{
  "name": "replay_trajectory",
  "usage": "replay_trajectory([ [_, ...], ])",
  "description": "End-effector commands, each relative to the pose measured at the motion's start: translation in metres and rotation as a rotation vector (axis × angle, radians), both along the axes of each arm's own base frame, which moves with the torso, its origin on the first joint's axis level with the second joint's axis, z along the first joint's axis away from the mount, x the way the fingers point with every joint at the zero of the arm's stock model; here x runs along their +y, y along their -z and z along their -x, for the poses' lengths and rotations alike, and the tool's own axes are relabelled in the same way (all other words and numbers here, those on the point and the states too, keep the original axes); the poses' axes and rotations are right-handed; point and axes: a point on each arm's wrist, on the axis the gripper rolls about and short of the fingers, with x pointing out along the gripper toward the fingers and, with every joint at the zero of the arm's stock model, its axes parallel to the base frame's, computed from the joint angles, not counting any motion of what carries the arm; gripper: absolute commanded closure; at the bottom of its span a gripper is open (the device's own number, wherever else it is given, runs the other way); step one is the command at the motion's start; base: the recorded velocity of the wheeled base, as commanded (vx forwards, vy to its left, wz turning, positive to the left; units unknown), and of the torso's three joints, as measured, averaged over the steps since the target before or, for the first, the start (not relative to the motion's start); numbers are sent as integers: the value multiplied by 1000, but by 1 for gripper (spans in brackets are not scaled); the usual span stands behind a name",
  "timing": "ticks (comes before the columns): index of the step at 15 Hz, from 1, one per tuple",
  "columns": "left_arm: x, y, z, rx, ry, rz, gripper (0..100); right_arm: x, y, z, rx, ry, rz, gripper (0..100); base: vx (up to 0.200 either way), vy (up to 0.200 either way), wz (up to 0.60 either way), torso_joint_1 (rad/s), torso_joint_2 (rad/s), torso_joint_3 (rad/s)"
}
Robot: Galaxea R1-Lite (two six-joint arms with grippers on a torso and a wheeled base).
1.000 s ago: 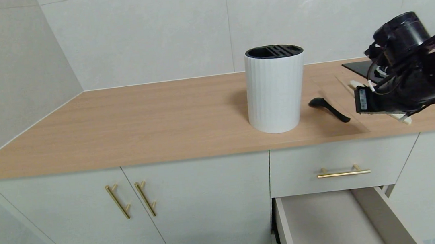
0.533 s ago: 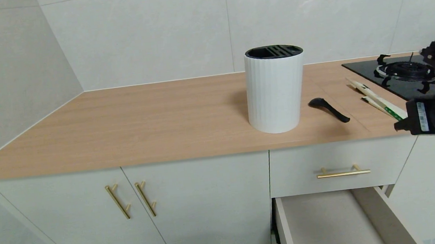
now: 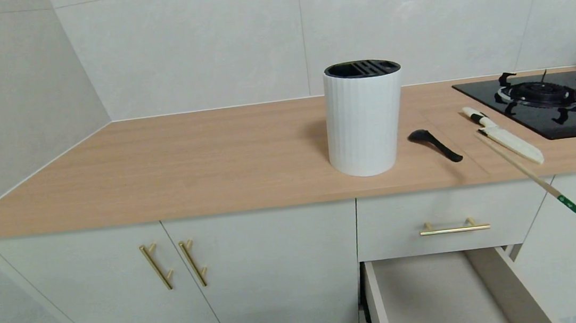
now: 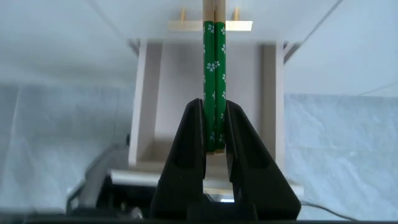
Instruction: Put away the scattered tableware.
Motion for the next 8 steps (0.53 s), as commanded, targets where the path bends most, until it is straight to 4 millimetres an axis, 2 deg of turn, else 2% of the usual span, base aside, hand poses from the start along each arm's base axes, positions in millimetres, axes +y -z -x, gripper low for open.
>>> replay_trajectory([
  [1,0,1,0,2,-1,1,0,-5,18,13,34,-22,15,100,0,0,0,-80,217,154],
  [5,0,0,0,1,-1,1,0,10,46,9,82,-104,44,100,0,0,0,-132,409,273],
  [8,0,0,0,1,-1,1,0,15,55,4,120,-106,52,100,0,0,0,-133,466,328],
])
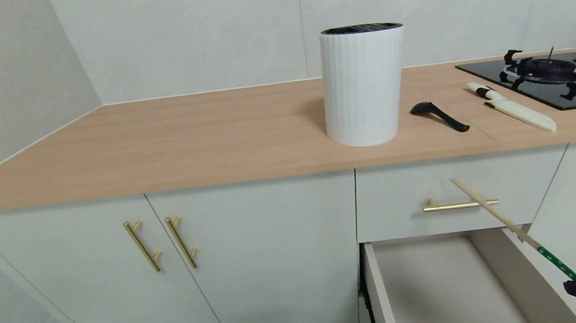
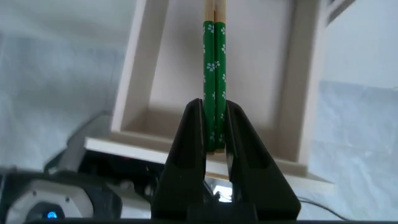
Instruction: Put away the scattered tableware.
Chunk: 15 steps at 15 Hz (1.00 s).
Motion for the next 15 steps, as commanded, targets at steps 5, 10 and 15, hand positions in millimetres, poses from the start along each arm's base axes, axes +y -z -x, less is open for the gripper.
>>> replay_trajectory([
  [5,0,0,0,1,0,1,0,10,21,-4,75,-41,53,100,0,0,0,-83,449,359],
  [10,0,0,0,2,0,1,0,13,29,-7,112,-42,80,100,0,0,0,-21,243,220],
  [15,0,0,0,1,0,1,0,22,40,-19,187,-70,123,100,0,0,0,0,0,0],
])
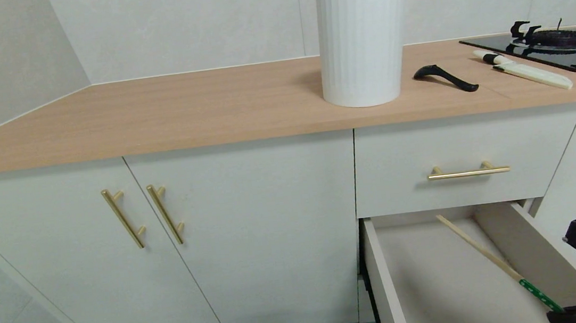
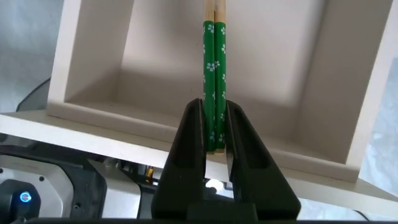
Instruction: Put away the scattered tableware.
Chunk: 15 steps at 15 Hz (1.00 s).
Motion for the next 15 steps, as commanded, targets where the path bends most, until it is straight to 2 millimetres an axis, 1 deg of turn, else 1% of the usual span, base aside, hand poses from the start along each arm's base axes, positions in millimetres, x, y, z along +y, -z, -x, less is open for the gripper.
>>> replay_trajectory([
  [1,0,0,0,1,-1,1,0,14,19,-17,112,-36,89,100,0,0,0,0,0,0],
  [3,0,0,0,-1,-1,1,0,32,46,-40,218,-44,166,100,0,0,0,0,0,0],
  [4,0,0,0,1,-1,1,0,37,54,-47,239,-42,180,100,0,0,0,0,0,0],
  [5,0,0,0,1,-1,1,0,51,79,-64,285,-37,201,100,0,0,0,0,0,0],
  [6,0,0,0,-1,-1,1,0,56,91,-72,300,-34,207,100,0,0,0,0,0,0],
  [7,0,0,0,1,-1,1,0,65,106,-89,296,-23,203,100,0,0,0,0,0,0],
  [8,0,0,0,-1,-1,1,0,66,107,-91,294,-21,202,100,0,0,0,0,0,0],
  [9,0,0,0,1,-1,1,0,76,113,-107,286,-16,193,100,0,0,0,0,0,0],
  [10,0,0,0,-1,-1,1,0,77,113,-110,284,-11,191,100,0,0,0,0,0,0],
  [12,0,0,0,1,-1,1,0,78,114,-124,269,14,173,100,0,0,0,0,0,0],
  [13,0,0,0,1,-1,1,0,79,120,-131,262,28,170,100,0,0,0,0,0,0],
  [14,0,0,0,1,-1,1,0,79,125,-134,262,35,172,100,0,0,0,0,0,0],
  [15,0,0,0,1,-1,1,0,81,138,-142,246,53,155,100,0,0,0,0,0,0],
])
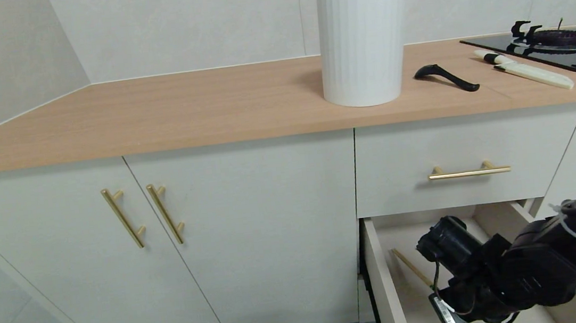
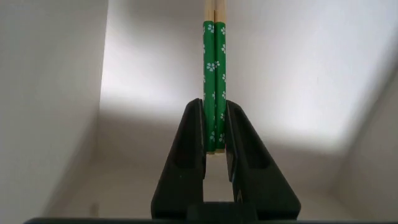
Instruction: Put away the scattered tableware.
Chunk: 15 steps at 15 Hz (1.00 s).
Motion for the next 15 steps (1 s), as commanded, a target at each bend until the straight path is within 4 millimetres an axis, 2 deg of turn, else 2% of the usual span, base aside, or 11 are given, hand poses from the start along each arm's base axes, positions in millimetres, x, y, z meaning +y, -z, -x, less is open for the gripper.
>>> replay_trajectory([
  [1,0,0,0,0,-1,1,0,1,37,-15,26,40,16,100,0,0,0,0,0,0],
  [7,0,0,0,-1,-1,1,0,3,64,-23,-34,49,-15,100,0,0,0,0,0,0],
  [11,0,0,0,0,-1,1,0,4,64,-25,-69,56,-20,100,0,0,0,0,0,0],
  [12,0,0,0,-1,-1,1,0,3,65,-25,-67,58,-17,0,0,0,0,0,0,0],
  [15,0,0,0,0,-1,1,0,3,64,-25,-70,61,-21,0,0,0,0,0,0,0],
])
